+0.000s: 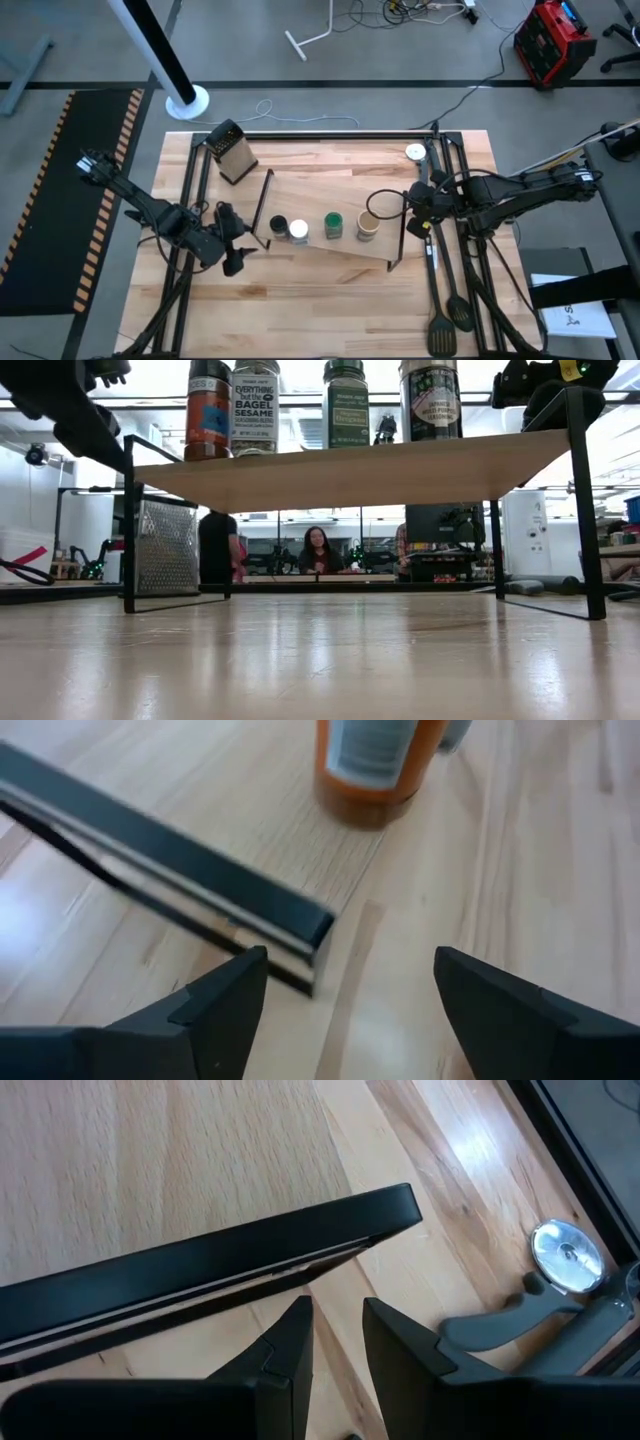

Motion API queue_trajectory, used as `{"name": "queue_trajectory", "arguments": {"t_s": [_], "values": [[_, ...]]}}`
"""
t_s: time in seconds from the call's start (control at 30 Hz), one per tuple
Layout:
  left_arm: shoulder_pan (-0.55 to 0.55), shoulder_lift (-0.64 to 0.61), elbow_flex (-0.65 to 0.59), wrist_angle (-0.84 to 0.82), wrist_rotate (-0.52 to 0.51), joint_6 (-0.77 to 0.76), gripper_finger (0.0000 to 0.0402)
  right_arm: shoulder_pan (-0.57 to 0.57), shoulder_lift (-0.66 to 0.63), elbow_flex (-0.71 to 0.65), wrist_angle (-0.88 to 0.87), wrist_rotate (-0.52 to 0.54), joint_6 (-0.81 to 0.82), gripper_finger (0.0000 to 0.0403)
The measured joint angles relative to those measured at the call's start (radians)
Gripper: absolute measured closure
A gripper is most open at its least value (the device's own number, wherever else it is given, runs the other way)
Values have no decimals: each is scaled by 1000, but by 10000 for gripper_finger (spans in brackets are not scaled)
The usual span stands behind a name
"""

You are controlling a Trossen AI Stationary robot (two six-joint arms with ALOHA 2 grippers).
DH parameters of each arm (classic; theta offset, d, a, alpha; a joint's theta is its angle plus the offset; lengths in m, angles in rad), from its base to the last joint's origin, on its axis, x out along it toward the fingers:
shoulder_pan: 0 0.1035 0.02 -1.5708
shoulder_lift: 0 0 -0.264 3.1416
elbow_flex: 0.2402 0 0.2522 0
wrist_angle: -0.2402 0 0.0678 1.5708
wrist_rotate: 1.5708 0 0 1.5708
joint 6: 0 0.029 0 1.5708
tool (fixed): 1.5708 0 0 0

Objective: Shelf spices
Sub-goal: Remove the brown seasoning bottle from the shelf

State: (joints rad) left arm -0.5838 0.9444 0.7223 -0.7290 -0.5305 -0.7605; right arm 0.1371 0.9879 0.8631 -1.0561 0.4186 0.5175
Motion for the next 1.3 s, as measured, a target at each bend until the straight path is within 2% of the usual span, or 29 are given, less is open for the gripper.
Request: {"name": "queue_trajectory", "arguments": {"t_s": [0.27, 0.47, 0.67, 0.83, 0.93, 1.1, 1.3], "values": [[0, -39, 8, -130, 90, -69, 118, 0, -46, 0, -9, -87, 5, 329], [-5, -59, 82, -202, 184, -109, 127, 0, -80, 0, -12, -271, 15, 329], [-35, -54, 183, -201, 210, -97, 134, 18, -116, 0, -10, -391, 94, 329], [-71, -40, 262, -183, 189, -72, 132, 60, -146, 3, 18, -491, 150, 329], [-77, -17, 290, -149, 152, -38, 134, 90, -151, 36, 43, -504, 176, 329], [-77, 42, 297, -79, 147, 23, 138, 136, -146, 123, 74, -493, 181, 329], [-77, 104, 297, -67, 127, 62, 138, 174, -85, 248, 139, -403, 138, 329]]}}
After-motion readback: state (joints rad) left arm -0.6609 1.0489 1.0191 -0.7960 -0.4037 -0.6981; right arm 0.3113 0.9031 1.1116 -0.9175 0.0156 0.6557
